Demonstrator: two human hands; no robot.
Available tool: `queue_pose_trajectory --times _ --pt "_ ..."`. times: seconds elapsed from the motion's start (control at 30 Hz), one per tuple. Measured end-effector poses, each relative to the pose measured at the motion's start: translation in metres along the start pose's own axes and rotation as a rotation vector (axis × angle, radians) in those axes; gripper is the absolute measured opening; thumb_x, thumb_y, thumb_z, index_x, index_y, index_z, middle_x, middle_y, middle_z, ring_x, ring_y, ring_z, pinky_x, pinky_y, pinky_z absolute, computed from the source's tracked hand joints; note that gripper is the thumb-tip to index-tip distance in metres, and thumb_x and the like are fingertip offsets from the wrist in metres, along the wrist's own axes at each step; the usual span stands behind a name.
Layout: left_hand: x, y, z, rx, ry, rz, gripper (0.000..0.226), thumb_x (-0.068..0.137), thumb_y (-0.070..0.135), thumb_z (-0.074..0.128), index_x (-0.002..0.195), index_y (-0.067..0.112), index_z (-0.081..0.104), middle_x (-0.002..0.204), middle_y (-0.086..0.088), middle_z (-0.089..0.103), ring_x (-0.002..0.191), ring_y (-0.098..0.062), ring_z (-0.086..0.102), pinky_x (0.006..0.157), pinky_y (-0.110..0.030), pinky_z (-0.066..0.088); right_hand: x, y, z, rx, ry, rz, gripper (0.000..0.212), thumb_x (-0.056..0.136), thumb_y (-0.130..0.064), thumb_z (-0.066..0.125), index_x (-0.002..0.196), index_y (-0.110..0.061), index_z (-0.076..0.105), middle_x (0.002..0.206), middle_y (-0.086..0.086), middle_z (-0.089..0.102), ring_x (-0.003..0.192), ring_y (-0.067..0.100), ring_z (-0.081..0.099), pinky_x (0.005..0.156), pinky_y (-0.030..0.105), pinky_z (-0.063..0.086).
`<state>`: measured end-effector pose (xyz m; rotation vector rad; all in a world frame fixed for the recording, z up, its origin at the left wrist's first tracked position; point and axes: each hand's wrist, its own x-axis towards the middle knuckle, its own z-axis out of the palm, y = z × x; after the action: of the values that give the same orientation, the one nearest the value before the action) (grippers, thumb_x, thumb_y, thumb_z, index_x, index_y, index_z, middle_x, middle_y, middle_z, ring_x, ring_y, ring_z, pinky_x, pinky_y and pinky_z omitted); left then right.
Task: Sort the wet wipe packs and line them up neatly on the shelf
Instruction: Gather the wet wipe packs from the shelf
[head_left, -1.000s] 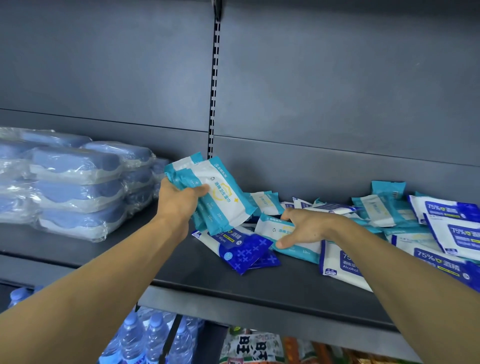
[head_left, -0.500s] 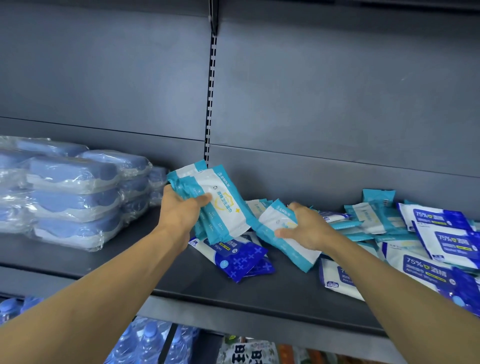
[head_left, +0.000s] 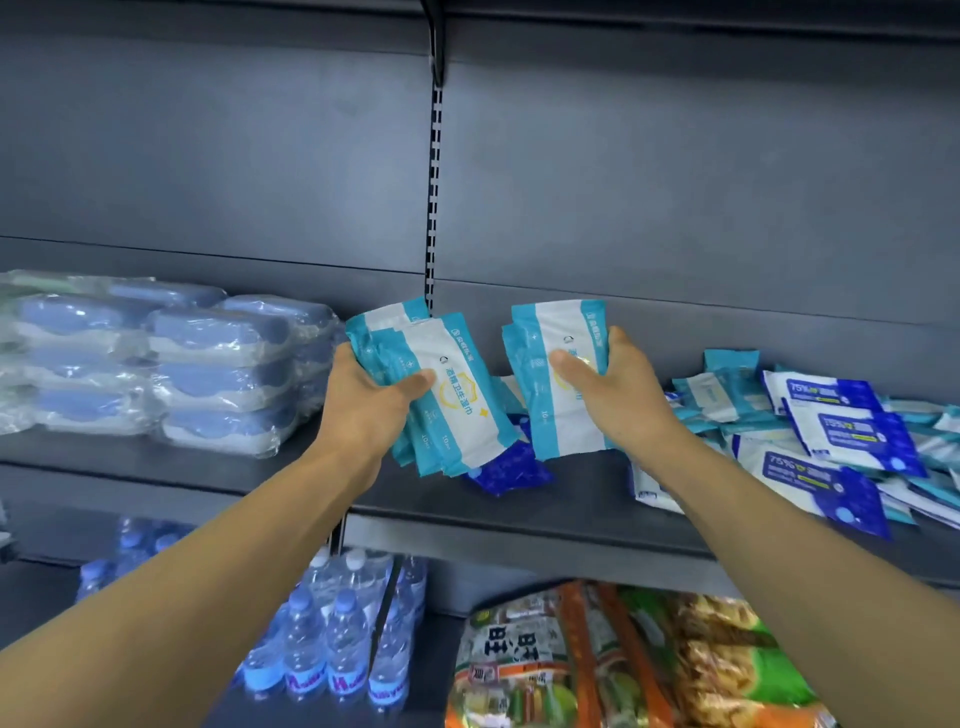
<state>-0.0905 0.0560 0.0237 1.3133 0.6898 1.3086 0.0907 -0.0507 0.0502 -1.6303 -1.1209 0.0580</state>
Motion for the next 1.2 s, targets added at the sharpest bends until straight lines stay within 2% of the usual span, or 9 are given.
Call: queue_pose_trajectory --times 0.17,0.3,0.5,0.63,0.8,0.87,0.97,1.07,1.2 --pt "-0.067 0.006 -0.029 -0.013 0.040 -0.036 0.045 0.080 -0.002 0.070 0.115 0.011 0.046 0.101 0.003 0.066 0.085 -0.008 0.066 0.059 -0.018 0.055 -0.065 -0.015 0.002 0.150 -0.132 0.054 0.016 0.087 -0.031 0.065 0.098 -0.023 0.056 0.100 -0.003 0.067 0.091 0.014 0.066 0.082 0.036 0.055" --pt "-0.130 -0.015 -0.055 0.018 0.079 -0.125 0.046 0.080 -0.004 0.069 0.119 0.008 0.047 0.103 0.000 0.068 0.086 -0.011 0.068 0.064 -0.023 0.055 -0.121 -0.007 0.013 0.222 -0.299 0.081 0.012 0.088 -0.023 0.065 0.097 -0.024 0.057 0.096 -0.008 0.067 0.083 0.004 0.064 0.068 0.020 0.053" --pt "-0.220 -0.075 -0.083 0.050 0.206 -0.314 0.029 0.081 -0.002 0.069 0.093 0.019 0.053 0.086 0.008 0.066 0.076 -0.009 0.065 0.057 -0.022 0.049 -0.206 0.042 0.038 0.193 -0.552 0.191 0.018 0.088 -0.021 0.065 0.104 -0.015 0.059 0.097 -0.002 0.069 0.082 0.012 0.066 0.069 0.024 0.054" --pt "-0.275 -0.130 -0.107 0.098 0.295 -0.459 0.040 0.080 0.001 0.072 0.115 0.007 0.053 0.103 -0.007 0.068 0.089 -0.023 0.067 0.068 -0.037 0.053 -0.265 0.086 0.060 0.140 -0.678 0.262 0.017 0.083 -0.026 0.069 0.095 -0.016 0.064 0.093 0.003 0.072 0.084 0.020 0.068 0.076 0.041 0.054" --pt "-0.335 -0.198 -0.139 0.171 0.393 -0.591 0.044 0.074 -0.006 0.074 0.112 0.003 0.053 0.095 -0.006 0.068 0.079 -0.019 0.066 0.063 -0.030 0.052 -0.335 0.147 0.091 0.133 -0.799 0.373 0.014 0.081 -0.028 0.071 0.086 -0.021 0.060 0.087 -0.001 0.070 0.072 0.003 0.065 0.069 0.025 0.053" --pt "-0.353 -0.225 -0.153 0.183 0.440 -0.641 0.047 0.074 -0.007 0.073 0.114 0.004 0.051 0.097 -0.006 0.067 0.079 -0.018 0.065 0.064 -0.029 0.053 -0.361 0.176 0.105 0.066 -0.815 0.400 0.028 0.076 -0.035 0.070 0.096 -0.020 0.059 0.094 -0.003 0.069 0.085 0.012 0.066 0.077 0.033 0.054" --pt "-0.376 -0.267 -0.177 0.218 0.481 -0.733 0.046 0.076 -0.005 0.073 0.112 0.010 0.048 0.099 -0.003 0.065 0.084 -0.019 0.065 0.068 -0.033 0.053 -0.400 0.219 0.131 -0.012 -0.869 0.421 0.021 0.085 -0.023 0.063 0.103 -0.015 0.054 0.097 -0.003 0.065 0.088 0.013 0.062 0.076 0.025 0.049" --pt "-0.395 -0.313 -0.202 0.284 0.514 -0.800 0.045 0.077 -0.005 0.071 0.108 0.015 0.046 0.097 -0.001 0.063 0.087 -0.021 0.063 0.073 -0.036 0.052 -0.434 0.260 0.160 -0.110 -0.902 0.509 0.020 0.089 -0.012 0.052 0.108 -0.011 0.046 0.099 0.003 0.058 0.083 0.016 0.056 0.066 0.024 0.042" --pt "-0.414 -0.374 -0.236 0.339 0.527 -0.899 0.044 0.080 0.000 0.070 0.109 0.017 0.042 0.104 -0.003 0.061 0.087 -0.021 0.062 0.075 -0.037 0.052 -0.476 0.320 0.198 -0.298 -0.964 0.468 0.017 0.092 -0.009 0.045 0.109 -0.009 0.040 0.099 0.008 0.052 0.088 0.025 0.053 0.059 0.026 0.034"
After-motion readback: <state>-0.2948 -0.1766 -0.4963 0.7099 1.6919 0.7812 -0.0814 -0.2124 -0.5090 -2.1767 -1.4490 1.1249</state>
